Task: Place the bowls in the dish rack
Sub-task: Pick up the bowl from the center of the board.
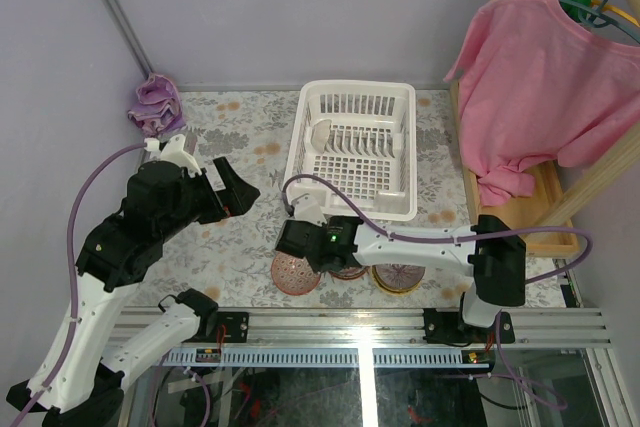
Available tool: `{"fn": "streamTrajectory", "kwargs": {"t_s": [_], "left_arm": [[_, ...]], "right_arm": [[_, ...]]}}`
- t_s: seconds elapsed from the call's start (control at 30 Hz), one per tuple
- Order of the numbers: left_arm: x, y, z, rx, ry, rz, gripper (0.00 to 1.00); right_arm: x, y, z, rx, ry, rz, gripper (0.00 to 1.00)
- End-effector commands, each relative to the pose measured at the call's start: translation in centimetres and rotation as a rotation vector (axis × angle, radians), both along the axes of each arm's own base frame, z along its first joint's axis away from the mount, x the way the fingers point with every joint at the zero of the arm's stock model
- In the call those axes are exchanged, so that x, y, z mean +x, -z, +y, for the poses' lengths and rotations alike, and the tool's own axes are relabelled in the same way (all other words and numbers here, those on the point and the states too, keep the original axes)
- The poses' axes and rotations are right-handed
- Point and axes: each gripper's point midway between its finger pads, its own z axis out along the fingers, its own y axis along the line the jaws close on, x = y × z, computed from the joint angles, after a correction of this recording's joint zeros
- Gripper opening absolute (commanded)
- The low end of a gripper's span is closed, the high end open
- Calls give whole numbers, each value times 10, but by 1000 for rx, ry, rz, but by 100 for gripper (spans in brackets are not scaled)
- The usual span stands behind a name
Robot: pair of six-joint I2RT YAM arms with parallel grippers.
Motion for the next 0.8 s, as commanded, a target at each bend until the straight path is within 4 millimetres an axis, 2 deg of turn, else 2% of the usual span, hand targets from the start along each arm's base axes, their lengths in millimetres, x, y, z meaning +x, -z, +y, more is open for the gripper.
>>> {"fn": "streamTrajectory", "kwargs": {"t_s": [0.0, 0.17, 0.23, 0.33, 0.6, 0.77], "left_arm": [[1, 0, 1, -1, -7, -5, 100], [1, 2, 0, 1, -6, -1, 100], [1, 2, 0, 1, -7, -1, 100], [2, 3, 0, 2, -9, 1, 100], [2, 11, -2, 4, 3, 22, 100], [-4, 26, -6, 3, 33, 56, 100]], "right_arm": [[13, -25, 0, 9, 43, -78, 0], [16, -41, 1, 45, 40, -104, 0], [15, -57, 1, 91, 31, -115, 0], [15, -67, 4, 137, 14, -121, 0], [12, -90, 6, 272, 18, -137, 0], [8, -93, 1, 350, 32, -123, 0]]}}
